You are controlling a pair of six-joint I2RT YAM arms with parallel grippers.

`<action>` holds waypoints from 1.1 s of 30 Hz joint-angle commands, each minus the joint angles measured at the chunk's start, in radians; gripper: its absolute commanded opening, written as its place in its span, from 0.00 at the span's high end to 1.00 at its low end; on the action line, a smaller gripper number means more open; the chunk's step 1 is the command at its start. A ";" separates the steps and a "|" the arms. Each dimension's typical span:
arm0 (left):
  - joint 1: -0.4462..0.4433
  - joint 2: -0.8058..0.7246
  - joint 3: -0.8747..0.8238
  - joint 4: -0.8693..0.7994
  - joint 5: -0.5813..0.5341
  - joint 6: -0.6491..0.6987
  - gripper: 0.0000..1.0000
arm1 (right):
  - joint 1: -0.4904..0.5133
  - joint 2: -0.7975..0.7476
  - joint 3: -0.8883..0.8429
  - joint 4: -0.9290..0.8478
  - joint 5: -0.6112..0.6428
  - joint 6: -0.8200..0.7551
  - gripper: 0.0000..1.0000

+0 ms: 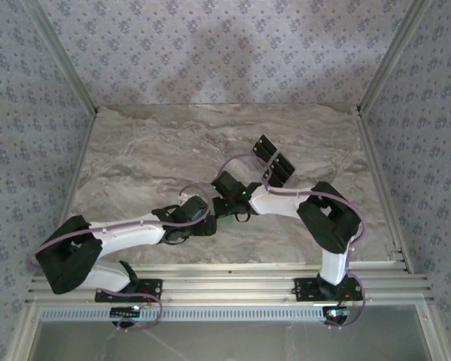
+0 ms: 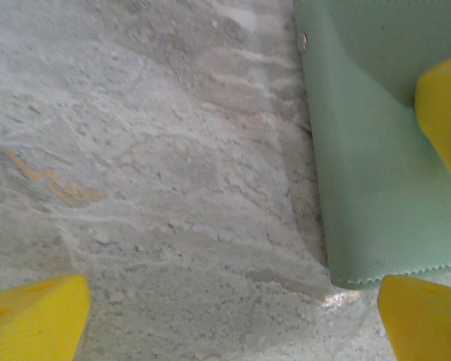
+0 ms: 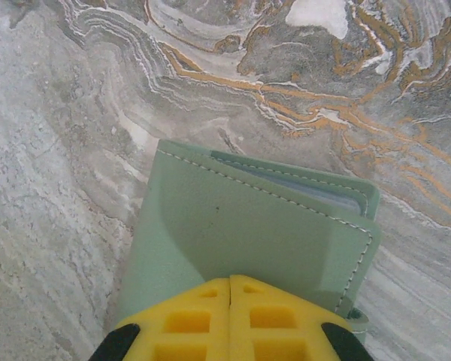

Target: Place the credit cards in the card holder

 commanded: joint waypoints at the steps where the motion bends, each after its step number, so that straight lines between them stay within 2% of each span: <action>1: -0.010 -0.008 -0.021 0.058 -0.002 -0.021 0.02 | 0.012 0.121 -0.123 -0.189 -0.011 -0.010 1.00; 16: -0.018 0.081 -0.043 0.123 -0.015 -0.060 0.02 | 0.042 0.114 -0.293 0.000 0.065 0.016 1.00; 33: -0.018 0.084 -0.091 0.169 -0.019 -0.112 0.01 | 0.081 0.079 -0.423 0.074 0.157 0.096 1.00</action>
